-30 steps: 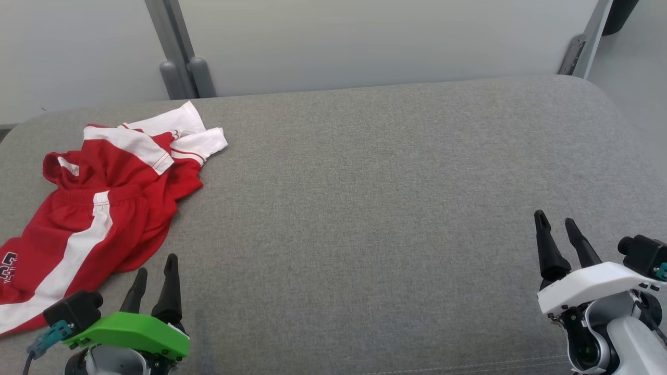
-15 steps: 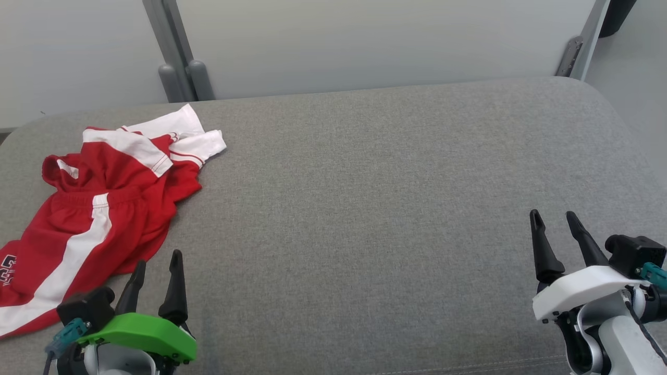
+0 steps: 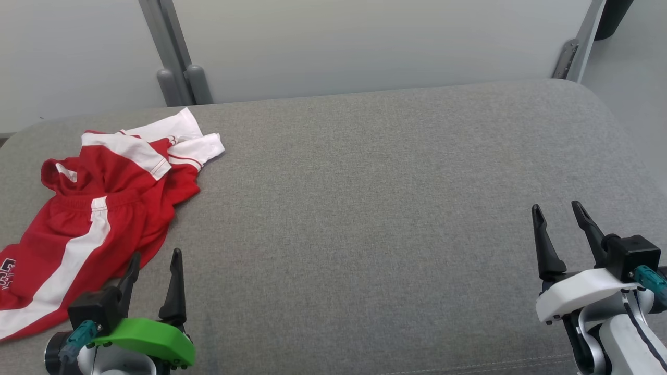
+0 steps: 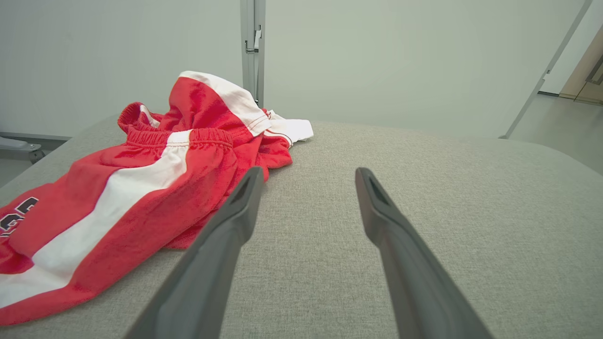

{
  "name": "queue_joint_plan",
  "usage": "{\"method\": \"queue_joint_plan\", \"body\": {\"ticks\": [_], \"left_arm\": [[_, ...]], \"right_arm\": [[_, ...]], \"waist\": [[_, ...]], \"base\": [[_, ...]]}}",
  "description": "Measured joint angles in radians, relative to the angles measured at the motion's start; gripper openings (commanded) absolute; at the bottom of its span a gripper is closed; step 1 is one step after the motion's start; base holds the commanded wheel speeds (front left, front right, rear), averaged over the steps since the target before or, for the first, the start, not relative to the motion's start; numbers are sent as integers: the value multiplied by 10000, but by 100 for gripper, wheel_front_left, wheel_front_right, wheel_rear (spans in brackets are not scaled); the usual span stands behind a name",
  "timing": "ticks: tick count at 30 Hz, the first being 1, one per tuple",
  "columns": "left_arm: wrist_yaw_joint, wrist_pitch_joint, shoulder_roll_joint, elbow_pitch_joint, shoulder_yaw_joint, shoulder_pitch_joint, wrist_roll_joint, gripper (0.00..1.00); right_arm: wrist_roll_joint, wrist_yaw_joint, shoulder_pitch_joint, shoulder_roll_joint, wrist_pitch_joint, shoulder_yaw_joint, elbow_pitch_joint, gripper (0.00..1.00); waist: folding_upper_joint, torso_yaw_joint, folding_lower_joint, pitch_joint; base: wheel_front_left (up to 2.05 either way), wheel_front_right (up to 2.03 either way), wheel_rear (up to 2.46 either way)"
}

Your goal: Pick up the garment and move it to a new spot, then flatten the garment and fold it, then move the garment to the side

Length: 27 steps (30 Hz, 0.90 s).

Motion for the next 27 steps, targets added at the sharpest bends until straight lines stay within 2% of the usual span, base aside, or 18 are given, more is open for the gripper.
{"method": "queue_joint_plan", "body": {"ticks": [7, 21, 27], "left_arm": [[-2, -201, 52, 25, 19, 27, 631, 100], [-161, -201, -8, 163, 263, 34, 637, 100], [-274, -201, -82, 205, 215, 11, 663, 100]], "right_arm": [[-585, -21, 0, -117, -176, -40, -33, 100], [-596, 123, 1, -105, -219, -286, 27, 100], [-531, 196, 5, -88, -219, -437, 4, 100]], "waist": [[0, -39, 0, -21], [0, -62, 0, 18], [0, 160, 0, 51]], "base": [[0, 0, 0], [0, 0, 0], [0, 0, 0]]}}
